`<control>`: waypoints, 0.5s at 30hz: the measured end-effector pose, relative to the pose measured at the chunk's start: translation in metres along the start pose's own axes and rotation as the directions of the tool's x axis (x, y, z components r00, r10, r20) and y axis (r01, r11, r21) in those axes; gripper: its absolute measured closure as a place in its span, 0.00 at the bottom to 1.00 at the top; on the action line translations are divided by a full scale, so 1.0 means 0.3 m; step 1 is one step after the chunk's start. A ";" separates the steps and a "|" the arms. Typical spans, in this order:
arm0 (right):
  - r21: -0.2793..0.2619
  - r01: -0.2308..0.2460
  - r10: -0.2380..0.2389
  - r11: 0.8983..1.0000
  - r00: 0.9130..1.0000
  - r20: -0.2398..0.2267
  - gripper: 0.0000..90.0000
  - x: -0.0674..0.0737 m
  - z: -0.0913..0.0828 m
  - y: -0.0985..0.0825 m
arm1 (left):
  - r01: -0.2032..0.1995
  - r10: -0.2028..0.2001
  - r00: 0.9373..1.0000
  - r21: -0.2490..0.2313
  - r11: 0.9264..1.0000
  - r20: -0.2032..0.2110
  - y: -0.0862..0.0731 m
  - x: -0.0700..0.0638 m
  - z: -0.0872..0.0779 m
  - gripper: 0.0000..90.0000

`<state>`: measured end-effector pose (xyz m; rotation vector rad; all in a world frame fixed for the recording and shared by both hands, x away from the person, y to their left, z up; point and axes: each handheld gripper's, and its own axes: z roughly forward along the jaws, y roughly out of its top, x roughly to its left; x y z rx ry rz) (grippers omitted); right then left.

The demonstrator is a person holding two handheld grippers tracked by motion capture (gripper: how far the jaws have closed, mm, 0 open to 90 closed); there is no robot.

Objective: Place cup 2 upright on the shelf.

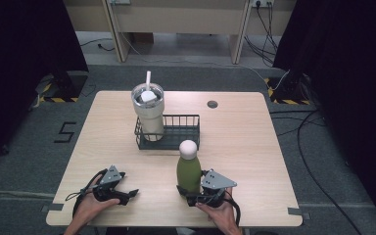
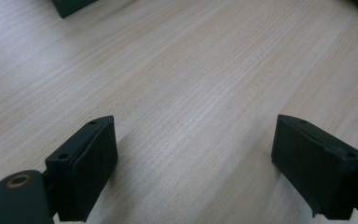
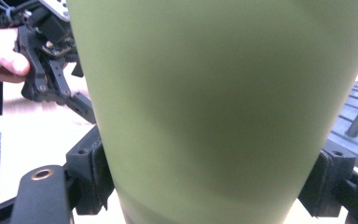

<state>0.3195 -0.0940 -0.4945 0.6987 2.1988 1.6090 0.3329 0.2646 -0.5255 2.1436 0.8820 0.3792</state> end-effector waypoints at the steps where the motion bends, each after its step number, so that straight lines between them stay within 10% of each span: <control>1: -0.005 -0.004 0.004 1.000 1.000 -0.002 0.23 -0.001 0.000 0.004 | 0.000 0.000 1.000 0.000 1.000 0.000 0.000 0.000 0.000 0.15; 15: -0.022 0.003 -0.004 1.000 1.000 -0.005 0.23 -0.037 0.016 0.082 | 0.001 -0.001 1.000 0.000 1.000 0.000 0.000 0.000 0.000 0.15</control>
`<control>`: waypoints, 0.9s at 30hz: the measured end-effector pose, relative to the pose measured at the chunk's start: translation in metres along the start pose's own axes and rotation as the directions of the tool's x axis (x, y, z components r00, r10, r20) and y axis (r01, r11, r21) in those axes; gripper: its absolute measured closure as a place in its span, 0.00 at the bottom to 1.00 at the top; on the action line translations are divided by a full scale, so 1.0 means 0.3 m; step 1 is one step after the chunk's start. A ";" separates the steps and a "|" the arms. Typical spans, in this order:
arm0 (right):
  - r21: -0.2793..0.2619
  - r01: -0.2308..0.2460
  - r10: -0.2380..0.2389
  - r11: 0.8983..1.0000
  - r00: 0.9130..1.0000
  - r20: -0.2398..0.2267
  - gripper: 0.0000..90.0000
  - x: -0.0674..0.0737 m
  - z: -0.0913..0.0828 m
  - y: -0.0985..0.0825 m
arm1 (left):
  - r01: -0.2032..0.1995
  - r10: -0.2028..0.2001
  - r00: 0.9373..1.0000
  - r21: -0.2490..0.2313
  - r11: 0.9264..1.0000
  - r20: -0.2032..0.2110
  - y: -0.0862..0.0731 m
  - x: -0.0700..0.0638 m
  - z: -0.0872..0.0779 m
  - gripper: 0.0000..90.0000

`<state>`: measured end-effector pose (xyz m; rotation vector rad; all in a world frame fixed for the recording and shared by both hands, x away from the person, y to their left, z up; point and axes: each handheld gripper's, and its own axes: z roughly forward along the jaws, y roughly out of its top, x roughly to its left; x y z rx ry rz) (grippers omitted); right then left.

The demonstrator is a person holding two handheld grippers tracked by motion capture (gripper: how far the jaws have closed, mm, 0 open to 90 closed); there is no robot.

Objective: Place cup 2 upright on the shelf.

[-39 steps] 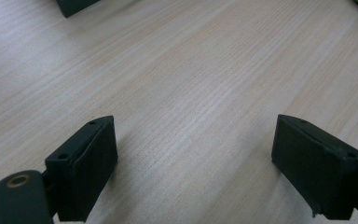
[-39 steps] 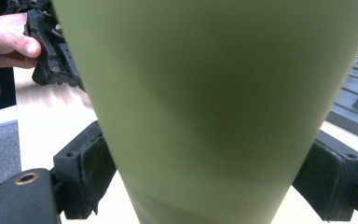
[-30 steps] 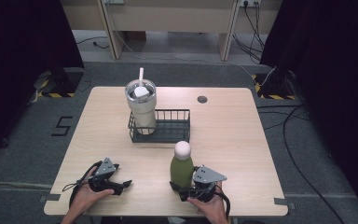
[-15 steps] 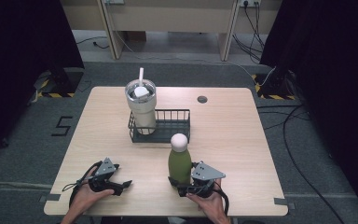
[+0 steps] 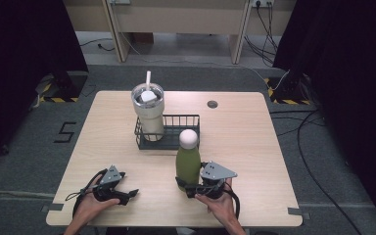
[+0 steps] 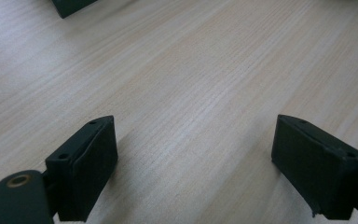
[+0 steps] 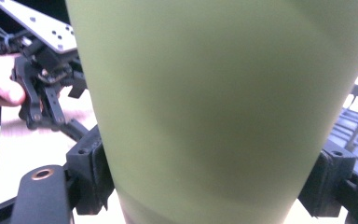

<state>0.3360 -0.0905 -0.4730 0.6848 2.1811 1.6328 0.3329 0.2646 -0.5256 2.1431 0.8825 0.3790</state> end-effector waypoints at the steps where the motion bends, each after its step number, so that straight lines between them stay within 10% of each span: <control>1: -0.001 0.000 0.000 1.000 1.000 0.001 0.23 -0.002 0.004 0.006 | 0.000 0.000 1.000 0.000 1.000 0.000 0.000 0.000 0.000 0.15; 27: -0.044 -0.005 0.007 0.999 0.999 0.052 0.23 -0.127 0.059 0.175 | -0.001 0.001 1.000 -0.001 1.000 0.000 0.000 0.000 0.000 0.15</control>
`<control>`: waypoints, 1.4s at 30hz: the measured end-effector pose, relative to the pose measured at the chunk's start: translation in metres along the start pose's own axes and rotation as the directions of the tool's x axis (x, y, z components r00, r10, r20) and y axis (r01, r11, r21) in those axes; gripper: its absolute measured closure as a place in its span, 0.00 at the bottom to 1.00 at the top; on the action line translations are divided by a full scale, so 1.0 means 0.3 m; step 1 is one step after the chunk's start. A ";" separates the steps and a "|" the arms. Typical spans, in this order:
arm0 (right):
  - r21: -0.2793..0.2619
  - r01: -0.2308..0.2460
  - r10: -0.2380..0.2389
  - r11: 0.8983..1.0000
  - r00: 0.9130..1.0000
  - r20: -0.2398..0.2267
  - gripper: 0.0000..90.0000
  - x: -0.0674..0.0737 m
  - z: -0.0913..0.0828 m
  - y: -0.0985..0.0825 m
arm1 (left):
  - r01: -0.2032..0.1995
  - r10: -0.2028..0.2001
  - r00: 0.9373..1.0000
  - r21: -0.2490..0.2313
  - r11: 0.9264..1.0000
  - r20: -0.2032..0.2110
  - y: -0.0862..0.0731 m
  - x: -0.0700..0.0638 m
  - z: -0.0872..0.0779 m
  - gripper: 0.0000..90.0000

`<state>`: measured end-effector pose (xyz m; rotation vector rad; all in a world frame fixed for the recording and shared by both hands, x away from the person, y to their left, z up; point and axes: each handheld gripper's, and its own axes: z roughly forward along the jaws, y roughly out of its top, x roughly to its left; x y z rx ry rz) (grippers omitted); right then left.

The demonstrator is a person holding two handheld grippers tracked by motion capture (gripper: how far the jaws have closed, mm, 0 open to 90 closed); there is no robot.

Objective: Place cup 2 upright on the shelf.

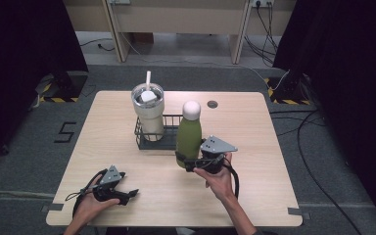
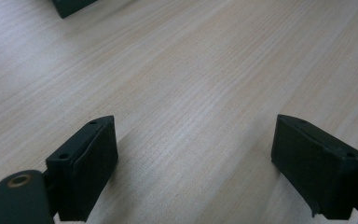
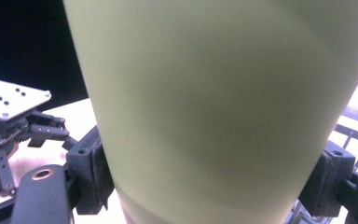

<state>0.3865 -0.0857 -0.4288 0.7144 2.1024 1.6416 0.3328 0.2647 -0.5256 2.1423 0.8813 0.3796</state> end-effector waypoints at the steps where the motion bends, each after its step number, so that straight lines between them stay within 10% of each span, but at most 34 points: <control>1: -0.005 -0.005 0.005 1.000 1.000 -0.002 0.23 -0.003 0.004 0.004 | -0.001 0.001 1.000 0.001 1.000 0.000 0.000 0.000 0.000 0.15; 42: -0.001 0.014 -0.013 1.000 0.993 0.117 0.23 -0.182 0.186 0.201 | 0.003 -0.003 1.000 0.000 1.000 0.004 0.000 0.000 -0.001 0.15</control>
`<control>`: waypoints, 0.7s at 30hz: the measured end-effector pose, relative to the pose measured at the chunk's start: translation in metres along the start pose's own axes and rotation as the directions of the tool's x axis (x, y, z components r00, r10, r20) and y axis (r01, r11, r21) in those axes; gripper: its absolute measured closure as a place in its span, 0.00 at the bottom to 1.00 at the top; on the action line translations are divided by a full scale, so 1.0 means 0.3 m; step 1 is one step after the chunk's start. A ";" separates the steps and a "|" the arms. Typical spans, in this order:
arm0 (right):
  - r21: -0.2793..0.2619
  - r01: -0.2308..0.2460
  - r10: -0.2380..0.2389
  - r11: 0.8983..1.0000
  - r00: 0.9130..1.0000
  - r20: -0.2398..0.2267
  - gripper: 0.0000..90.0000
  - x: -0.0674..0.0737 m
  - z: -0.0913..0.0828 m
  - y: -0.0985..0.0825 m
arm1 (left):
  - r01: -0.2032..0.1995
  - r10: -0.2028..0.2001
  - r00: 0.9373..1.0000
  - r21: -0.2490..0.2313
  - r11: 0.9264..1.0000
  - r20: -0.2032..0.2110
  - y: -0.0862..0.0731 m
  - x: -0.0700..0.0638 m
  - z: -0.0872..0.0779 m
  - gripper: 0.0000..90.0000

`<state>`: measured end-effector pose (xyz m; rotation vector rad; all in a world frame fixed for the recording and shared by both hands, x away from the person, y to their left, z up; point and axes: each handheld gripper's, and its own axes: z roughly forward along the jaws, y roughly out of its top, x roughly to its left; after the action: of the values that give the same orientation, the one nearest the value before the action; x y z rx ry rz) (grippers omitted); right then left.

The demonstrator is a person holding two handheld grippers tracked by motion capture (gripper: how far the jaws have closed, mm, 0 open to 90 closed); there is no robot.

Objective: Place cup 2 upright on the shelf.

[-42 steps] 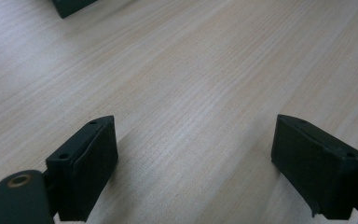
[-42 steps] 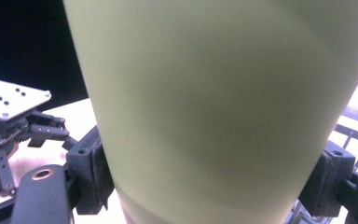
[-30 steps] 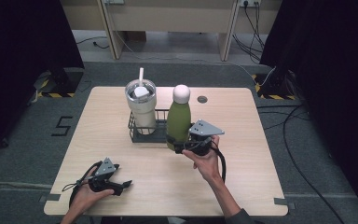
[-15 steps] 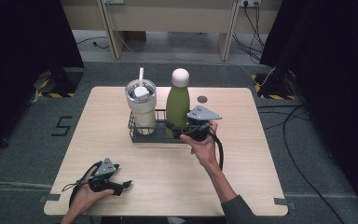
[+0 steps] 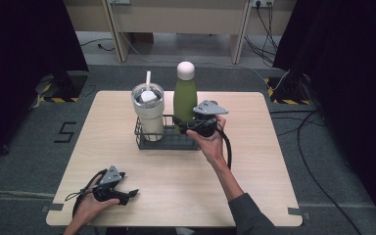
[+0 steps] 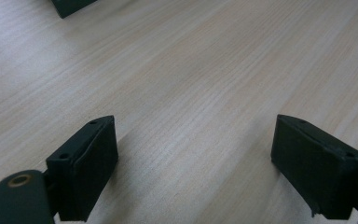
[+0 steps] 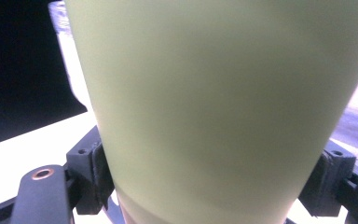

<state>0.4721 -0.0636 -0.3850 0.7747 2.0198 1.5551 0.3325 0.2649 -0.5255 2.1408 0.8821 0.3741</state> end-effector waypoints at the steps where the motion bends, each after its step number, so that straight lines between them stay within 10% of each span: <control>1: 0.000 0.004 -0.004 1.000 1.000 0.004 0.23 -0.004 0.007 0.001 | 0.000 0.000 1.000 0.000 1.000 0.000 0.000 0.000 0.000 0.15; 21: 0.029 -0.025 0.024 0.999 0.999 0.034 0.23 -0.055 0.109 -0.036 | -0.002 0.002 1.000 0.000 1.000 0.000 0.000 0.000 -0.001 0.15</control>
<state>0.5043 -0.0541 -0.4031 0.8339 2.0206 1.5188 0.3324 0.2650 -0.5255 2.1416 0.8805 0.3748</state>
